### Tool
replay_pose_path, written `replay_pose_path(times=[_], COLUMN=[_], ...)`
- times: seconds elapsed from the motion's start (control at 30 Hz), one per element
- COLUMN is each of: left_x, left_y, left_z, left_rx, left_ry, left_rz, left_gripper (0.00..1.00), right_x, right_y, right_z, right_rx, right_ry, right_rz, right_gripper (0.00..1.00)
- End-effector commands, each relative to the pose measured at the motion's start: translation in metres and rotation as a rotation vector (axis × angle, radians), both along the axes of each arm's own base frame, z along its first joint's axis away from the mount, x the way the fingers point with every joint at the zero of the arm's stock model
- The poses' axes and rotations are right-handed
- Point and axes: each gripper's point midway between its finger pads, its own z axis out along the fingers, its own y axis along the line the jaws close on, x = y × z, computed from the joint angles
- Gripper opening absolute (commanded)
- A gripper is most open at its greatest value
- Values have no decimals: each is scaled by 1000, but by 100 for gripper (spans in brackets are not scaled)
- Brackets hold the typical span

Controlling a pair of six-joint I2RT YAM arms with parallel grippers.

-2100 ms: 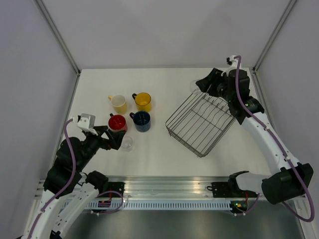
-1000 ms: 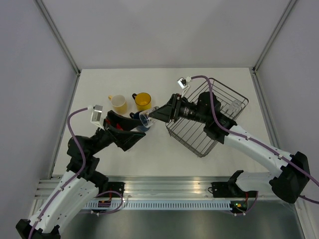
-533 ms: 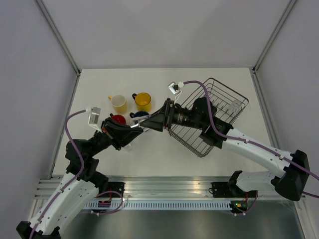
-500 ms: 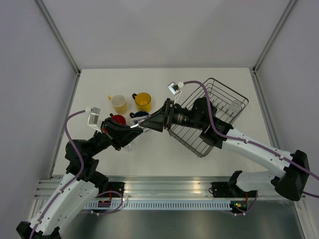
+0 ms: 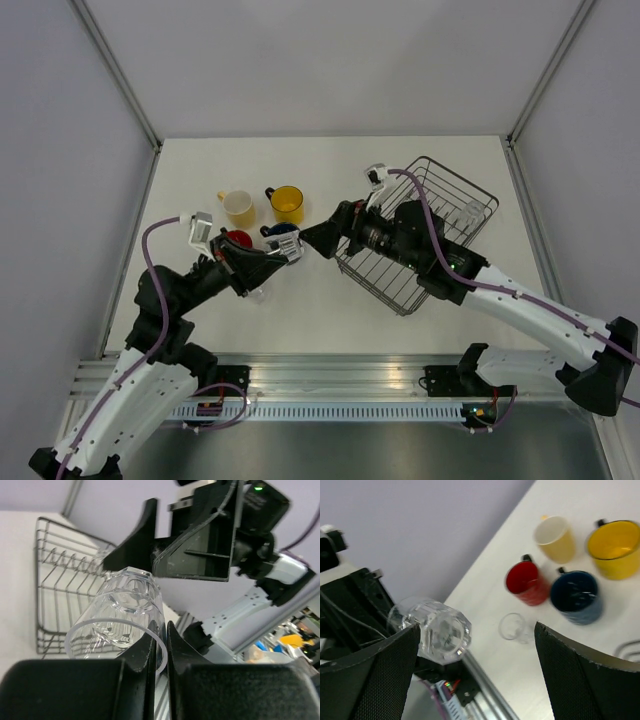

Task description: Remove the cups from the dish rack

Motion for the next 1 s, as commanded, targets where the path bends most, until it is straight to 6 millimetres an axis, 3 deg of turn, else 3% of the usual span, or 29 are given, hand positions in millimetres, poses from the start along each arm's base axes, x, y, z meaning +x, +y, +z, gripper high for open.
replay_pose_path(times=[0.0, 0.07, 0.2, 0.47, 0.73, 0.97], left_x=[22, 33, 53, 59, 57, 56], left_y=[9, 14, 19, 28, 16, 8], left_z=[-12, -35, -60, -123, -180, -210], left_rx=[157, 255, 395, 747, 1017, 1165], left_ry=[36, 126, 235, 395, 469, 497], left_rz=[126, 169, 241, 286, 214, 191], left_gripper=[2, 2, 2, 2, 2, 2], right_x=[29, 36, 33, 29, 24, 23], right_y=[-53, -70, -92, -136, -152, -156], right_z=[-11, -15, -22, -36, -49, -54], right_rx=[-179, -231, -301, -425, -486, -501], right_ry=[-68, -89, -96, -101, -95, -94], right_rz=[-273, -345, -395, -507, -531, -534], right_gripper=[98, 98, 98, 98, 98, 98])
